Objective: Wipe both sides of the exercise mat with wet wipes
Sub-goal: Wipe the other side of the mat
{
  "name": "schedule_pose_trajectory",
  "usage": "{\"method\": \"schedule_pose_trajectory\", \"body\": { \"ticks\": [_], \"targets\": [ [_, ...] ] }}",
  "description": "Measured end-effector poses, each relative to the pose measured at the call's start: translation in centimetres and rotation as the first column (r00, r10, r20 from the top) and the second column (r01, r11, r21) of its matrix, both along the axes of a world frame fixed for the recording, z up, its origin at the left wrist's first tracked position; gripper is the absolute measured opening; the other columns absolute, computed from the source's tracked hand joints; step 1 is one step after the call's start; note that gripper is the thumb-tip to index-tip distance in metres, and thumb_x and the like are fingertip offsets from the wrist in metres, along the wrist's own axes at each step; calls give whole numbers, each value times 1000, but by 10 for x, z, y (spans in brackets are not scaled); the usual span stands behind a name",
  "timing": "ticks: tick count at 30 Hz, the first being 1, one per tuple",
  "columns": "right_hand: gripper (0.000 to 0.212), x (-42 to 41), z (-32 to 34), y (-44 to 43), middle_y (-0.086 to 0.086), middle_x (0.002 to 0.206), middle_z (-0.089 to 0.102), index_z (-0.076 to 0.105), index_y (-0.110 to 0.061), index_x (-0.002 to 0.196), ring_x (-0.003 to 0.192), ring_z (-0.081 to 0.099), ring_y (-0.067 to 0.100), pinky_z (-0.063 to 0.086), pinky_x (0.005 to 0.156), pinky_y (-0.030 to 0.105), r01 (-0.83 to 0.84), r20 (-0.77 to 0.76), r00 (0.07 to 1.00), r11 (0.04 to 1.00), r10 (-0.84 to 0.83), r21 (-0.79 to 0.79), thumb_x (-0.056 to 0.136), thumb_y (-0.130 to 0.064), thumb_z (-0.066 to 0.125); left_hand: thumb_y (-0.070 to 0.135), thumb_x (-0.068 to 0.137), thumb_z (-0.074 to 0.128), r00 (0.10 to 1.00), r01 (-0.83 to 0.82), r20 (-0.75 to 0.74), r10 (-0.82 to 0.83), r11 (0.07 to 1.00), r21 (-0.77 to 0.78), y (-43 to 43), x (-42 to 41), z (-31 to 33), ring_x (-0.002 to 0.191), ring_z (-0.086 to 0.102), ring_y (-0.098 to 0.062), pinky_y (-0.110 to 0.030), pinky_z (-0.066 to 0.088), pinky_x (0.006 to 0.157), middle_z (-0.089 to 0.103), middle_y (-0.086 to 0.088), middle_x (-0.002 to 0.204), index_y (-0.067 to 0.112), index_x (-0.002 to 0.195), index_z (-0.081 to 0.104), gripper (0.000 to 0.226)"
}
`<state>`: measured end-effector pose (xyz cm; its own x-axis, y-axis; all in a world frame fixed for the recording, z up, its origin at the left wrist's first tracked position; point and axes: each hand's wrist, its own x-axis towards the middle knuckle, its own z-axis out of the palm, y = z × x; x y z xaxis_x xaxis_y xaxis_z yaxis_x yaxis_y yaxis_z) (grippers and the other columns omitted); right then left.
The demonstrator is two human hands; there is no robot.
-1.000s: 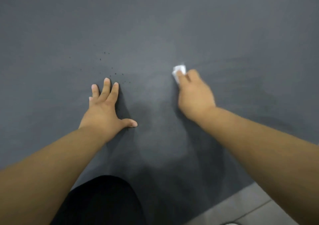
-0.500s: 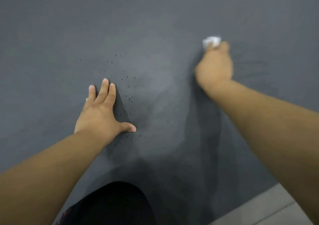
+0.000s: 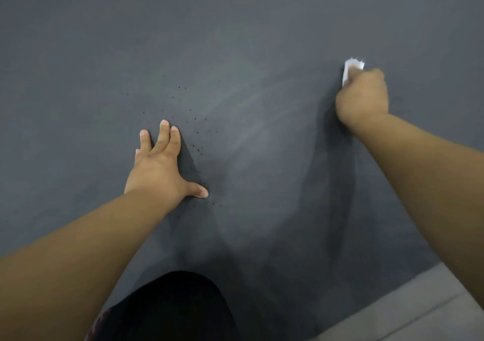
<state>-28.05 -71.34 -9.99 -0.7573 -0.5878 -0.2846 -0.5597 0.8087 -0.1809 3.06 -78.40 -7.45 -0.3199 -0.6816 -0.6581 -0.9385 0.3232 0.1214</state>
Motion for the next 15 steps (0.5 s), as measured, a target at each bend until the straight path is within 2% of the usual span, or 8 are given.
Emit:
{"method": "schedule_pose_trajectory", "body": {
  "ticks": [2,4,6,8,9,11,13,15],
  "targets": [
    [53,24,-7,25,25,125,40,32,-10,143,98,52,41,40,86,39,-61,-24,998,997,60,-48,90,-4,33,50,61,81,999,11,33,-12,1000,3,1,-3,1,142,-20,-25,-45,11,116,-24,11,154,20,149,-12,131],
    [57,67,-10,56,23,108,49,40,-7,139,77,56,40,47,66,38,-390,-71,921,901,384,-188,83,-9,31,47,63,82,997,16,78,-16,1000,10,2,-10,3,142,-19,-28,-47,18,115,-24,8,154,15,149,-12,131],
    [56,98,-10,94,18,87,54,51,-3,130,57,55,34,43,46,31,-755,-80,638,600,766,-265,76,-10,41,41,68,81,991,22,131,-25,1000,19,5,-20,6,142,-16,-34,-48,24,113,-25,0,154,9,149,-11,126],
    [53,88,-7,120,9,83,53,50,-8,129,58,54,27,40,47,27,-908,-19,372,360,928,-214,77,-10,48,31,77,74,981,69,182,-72,997,25,13,-33,9,142,-14,-39,-47,24,112,-25,-11,152,3,147,-9,113],
    [49,73,-3,128,7,84,51,48,-10,131,64,55,27,41,52,27,-906,23,387,384,922,-178,83,-10,43,27,81,69,976,106,189,-110,994,29,20,-39,10,141,-14,-40,-46,22,113,-25,-16,152,1,147,-8,105],
    [46,32,-1,143,13,88,49,49,-11,134,71,56,33,47,59,33,-743,-38,660,644,751,-185,89,-13,36,28,84,62,971,176,153,-181,983,49,35,-52,12,141,-15,-39,-45,15,115,-25,-16,152,4,148,-5,96],
    [45,-19,0,163,22,104,48,46,-11,136,81,54,40,48,74,42,-296,-137,952,936,273,-190,91,-9,37,34,87,59,966,244,64,-249,967,75,54,-68,13,142,-17,-33,-44,13,116,-27,-7,153,15,150,-4,91],
    [41,-54,5,186,26,119,42,45,-6,132,96,51,43,41,88,43,203,-86,974,977,-208,-58,92,-5,36,38,89,56,939,344,-47,-342,937,56,78,-89,15,143,-19,-27,-40,10,118,-26,-1,154,22,150,-3,87]
  ]
}}
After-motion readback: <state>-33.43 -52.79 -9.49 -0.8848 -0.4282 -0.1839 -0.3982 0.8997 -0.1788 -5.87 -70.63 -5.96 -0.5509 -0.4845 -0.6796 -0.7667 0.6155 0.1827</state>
